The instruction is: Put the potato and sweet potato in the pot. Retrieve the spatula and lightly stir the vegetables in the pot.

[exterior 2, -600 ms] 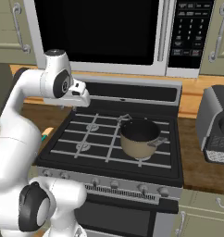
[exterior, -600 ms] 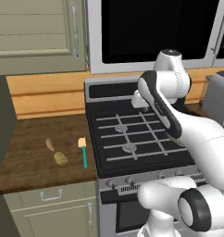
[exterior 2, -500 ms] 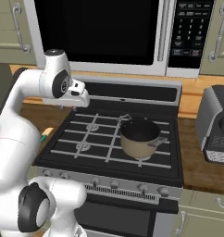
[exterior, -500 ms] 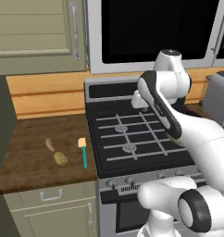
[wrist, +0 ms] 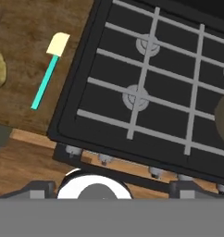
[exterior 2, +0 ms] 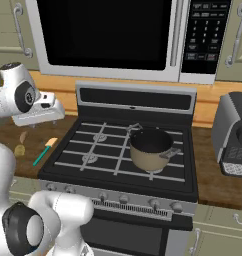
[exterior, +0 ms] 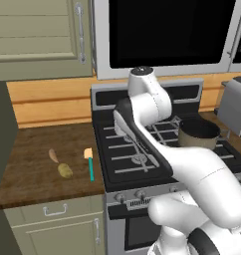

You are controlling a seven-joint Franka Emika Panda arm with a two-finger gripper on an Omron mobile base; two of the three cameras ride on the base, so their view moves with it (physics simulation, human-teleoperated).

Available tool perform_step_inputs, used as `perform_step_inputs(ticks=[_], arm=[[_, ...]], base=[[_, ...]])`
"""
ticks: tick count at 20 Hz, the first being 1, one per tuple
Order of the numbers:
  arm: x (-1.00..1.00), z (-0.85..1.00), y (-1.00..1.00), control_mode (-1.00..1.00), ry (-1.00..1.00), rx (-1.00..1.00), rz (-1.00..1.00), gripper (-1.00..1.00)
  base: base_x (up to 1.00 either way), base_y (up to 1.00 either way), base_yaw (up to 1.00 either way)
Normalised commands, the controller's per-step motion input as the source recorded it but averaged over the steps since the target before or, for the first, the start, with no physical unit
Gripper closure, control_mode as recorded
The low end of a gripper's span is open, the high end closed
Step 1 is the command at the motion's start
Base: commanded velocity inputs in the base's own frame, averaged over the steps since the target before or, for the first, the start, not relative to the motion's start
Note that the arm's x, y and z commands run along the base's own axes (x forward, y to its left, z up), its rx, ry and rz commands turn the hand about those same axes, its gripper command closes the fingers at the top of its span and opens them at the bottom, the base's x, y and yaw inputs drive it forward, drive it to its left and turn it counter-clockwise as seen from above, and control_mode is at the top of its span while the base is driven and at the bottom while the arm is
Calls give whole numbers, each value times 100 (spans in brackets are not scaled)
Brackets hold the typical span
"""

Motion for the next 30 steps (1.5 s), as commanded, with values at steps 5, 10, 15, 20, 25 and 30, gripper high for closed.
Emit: perform_step_inputs(ticks=[5, 10, 15, 20, 25, 30], arm=[[-2, -32, 100, -100, 7, -7, 7, -100], [0, -40, 100, -100, 7, 0, 6, -100], [4, -45, 89, -100, 9, 0, 5, -100], [30, -61, 54, -100, 10, 0, 1, -100], [55, -45, 41, -100, 9, 0, 0, -100], [63, -33, 35, -100, 7, 0, 0, -100]], base=[[0, 0, 0], [0, 0, 0], [0, 0, 0], [0, 0, 0], [0, 0, 0], [0, 0, 0]])
